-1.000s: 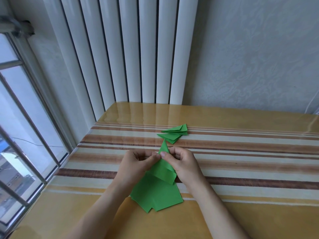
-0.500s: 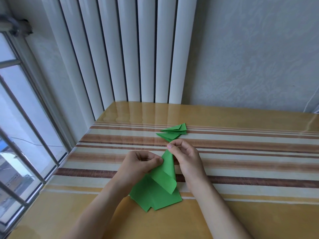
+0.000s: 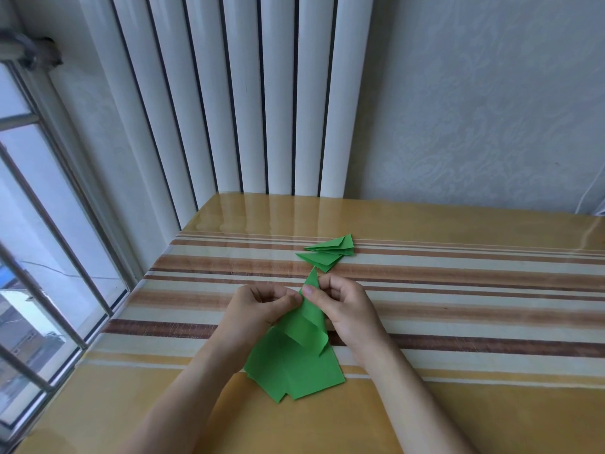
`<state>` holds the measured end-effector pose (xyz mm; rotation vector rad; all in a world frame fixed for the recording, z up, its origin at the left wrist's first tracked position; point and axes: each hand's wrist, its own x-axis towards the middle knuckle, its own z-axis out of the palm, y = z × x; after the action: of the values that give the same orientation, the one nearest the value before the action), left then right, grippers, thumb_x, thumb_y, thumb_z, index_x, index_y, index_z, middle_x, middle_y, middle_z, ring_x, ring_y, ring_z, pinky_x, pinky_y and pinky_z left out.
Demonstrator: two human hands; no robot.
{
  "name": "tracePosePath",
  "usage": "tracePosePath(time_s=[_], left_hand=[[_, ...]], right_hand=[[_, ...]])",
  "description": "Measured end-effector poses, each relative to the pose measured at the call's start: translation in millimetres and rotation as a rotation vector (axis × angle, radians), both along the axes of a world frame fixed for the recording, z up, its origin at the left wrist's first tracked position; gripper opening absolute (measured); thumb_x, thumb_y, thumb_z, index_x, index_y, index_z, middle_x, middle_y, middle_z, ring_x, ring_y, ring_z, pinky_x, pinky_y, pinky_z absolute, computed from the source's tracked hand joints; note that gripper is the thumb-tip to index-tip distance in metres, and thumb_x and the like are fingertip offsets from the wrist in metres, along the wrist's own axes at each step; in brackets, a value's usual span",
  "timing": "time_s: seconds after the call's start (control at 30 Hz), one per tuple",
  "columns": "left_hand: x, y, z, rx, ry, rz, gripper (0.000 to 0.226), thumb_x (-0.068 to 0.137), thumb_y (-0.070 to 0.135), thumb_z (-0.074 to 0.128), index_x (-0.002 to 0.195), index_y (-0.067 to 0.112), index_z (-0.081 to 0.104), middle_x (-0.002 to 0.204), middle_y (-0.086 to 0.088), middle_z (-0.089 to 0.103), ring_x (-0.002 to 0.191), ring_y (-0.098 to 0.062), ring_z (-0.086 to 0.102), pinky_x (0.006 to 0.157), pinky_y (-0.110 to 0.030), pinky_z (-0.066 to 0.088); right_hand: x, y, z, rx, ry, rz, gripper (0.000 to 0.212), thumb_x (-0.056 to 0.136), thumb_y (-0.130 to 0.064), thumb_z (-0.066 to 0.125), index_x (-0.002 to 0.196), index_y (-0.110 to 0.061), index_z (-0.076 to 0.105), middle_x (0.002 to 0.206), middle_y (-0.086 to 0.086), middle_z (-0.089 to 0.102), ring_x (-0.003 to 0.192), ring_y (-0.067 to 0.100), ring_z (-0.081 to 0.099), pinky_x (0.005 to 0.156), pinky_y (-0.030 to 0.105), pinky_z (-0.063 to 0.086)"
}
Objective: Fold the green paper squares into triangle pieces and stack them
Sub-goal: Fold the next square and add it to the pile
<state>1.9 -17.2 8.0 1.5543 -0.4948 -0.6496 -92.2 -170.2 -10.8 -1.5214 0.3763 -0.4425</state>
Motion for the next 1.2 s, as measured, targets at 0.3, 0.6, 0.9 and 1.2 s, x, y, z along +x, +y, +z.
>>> tracePosePath(time_s=[0.3,0.6,0.9,1.2], left_hand=[[0.7,0.5,0.8,0.033,0.001,-0.047,0.011,0.091,0.017,0.078,0.092,0.006,0.082,0.096,-0.022,0.078,0.09,-0.036,0.072,0.1,-0.058,0.054],[0.9,0.2,0.3,-0.006,0.033,-0.033,0.012,0.09,0.016,0.078,0.094,0.005,0.081,0.095,-0.02,0.079,0.091,-0.038,0.075,0.095,-0.048,0.059],[1.0,0.6,1.2,-0.047,0.049,0.04,0.013,0.09,0.014,0.076,0.096,0.002,0.08,0.093,-0.018,0.08,0.087,-0.033,0.077,0.081,-0.037,0.063],[-2.7,1.2,8.2,-0.054,0.002,0.114,0.01,0.092,0.01,0.074,0.093,0.001,0.078,0.08,-0.011,0.079,0.055,-0.009,0.069,0.042,-0.01,0.043]], right_hand=[[-2.4,-2.7,2.5,0.029,-0.045,-0.007,0.023,0.098,-0.023,0.071,0.098,0.0,0.071,0.086,0.013,0.07,0.079,0.017,0.065,0.072,0.027,0.054],[-2.8,-2.8,3.3,0.0,-0.048,-0.073,0.019,0.097,-0.023,0.073,0.092,-0.006,0.075,0.089,0.018,0.075,0.079,0.019,0.068,0.075,0.032,0.055],[-2.1,-1.1,2.1,-0.017,0.02,-0.049,0.018,0.094,-0.022,0.076,0.092,-0.004,0.074,0.084,0.01,0.077,0.072,0.011,0.071,0.055,0.023,0.053],[-1.6,-4.2,0.3,0.011,0.014,-0.019,0.017,0.096,-0.019,0.074,0.098,-0.002,0.076,0.093,0.015,0.079,0.083,0.025,0.077,0.069,0.035,0.063]])
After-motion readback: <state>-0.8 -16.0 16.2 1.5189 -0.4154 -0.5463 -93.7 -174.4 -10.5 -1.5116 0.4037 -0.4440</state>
